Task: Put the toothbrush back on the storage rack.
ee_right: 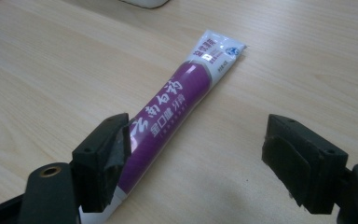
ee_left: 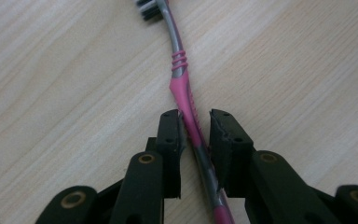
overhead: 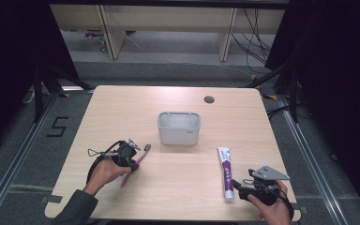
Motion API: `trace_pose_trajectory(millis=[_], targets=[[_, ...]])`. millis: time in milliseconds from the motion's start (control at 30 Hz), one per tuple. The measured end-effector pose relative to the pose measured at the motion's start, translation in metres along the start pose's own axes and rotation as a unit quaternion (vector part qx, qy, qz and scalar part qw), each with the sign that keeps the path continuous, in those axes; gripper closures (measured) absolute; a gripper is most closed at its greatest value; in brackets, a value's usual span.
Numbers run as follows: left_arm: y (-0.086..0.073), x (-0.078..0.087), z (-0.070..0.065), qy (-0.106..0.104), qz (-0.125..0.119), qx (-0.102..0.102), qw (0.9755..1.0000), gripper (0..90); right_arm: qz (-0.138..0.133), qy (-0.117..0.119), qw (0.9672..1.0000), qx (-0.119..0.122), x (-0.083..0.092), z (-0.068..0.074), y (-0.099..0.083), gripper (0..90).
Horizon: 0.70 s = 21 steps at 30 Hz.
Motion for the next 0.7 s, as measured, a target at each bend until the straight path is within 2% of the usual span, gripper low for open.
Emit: trace_pose_trajectory(millis=[33,67,100,133,200,333,367,400,600,700], targets=[[0.0000,0.0000,0.0000,0.000,0.000,0.000,1.0000,75.5,0.000,0.000,1.0000,0.000,0.0000,0.0000,0.0000,24.2],[0.0001,0.0008,0.0001,-0.001,0.010,-0.005,0.9999,76.4,0.001,0.000,1.0000,0.002,-0.0005,-0.0007,-0.0005,24.2],[0.0007,0.0003,0.0000,0.002,0.008,-0.007,0.9999,76.4,0.001,0.000,1.0000,0.002,-0.0005,-0.0007,-0.0005,24.2],[0.0006,0.0013,0.0008,-0.004,0.022,-0.017,0.9996,78.5,0.000,0.000,1.0000,0.001,-0.0002,-0.0010,-0.0005,24.2],[0.0009,0.0011,0.0006,-0.003,0.023,-0.016,0.9996,80.6,0.001,0.002,1.0000,0.000,-0.0001,-0.0008,-0.0004,24.2],[0.0022,0.0012,0.0014,-0.005,0.036,-0.025,0.9990,81.5,0.002,0.002,1.0000,0.000,-0.0004,-0.0008,-0.0007,24.2],[0.0024,0.0012,0.0015,-0.005,0.041,-0.028,0.9987,81.6,0.006,0.005,0.9999,-0.007,-0.0002,0.0007,-0.0012,24.2],[0.0029,0.0008,0.0002,-0.007,0.048,-0.024,0.9986,81.5,0.006,0.004,1.0000,-0.007,-0.0001,0.0004,-0.0011,24.2],[0.0050,0.0012,0.0002,-0.008,0.073,-0.040,0.9965,81.7,0.007,0.004,0.9999,-0.008,0.0000,0.0003,-0.0013,24.2],[0.0053,0.0009,-0.0006,-0.008,0.075,-0.044,0.9962,81.8,0.007,0.004,0.9999,-0.009,0.0000,0.0003,-0.0012,24.3]])
Point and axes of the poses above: each handheld gripper's, and its own axes: x roughly backward along the jaws, y roughly out of its top, z roughly to its left, the point moved 6 cm from there along -x, roughly forward along the jaws, and after that the axes turned 1 degree about -x, right-handed, at the moved point
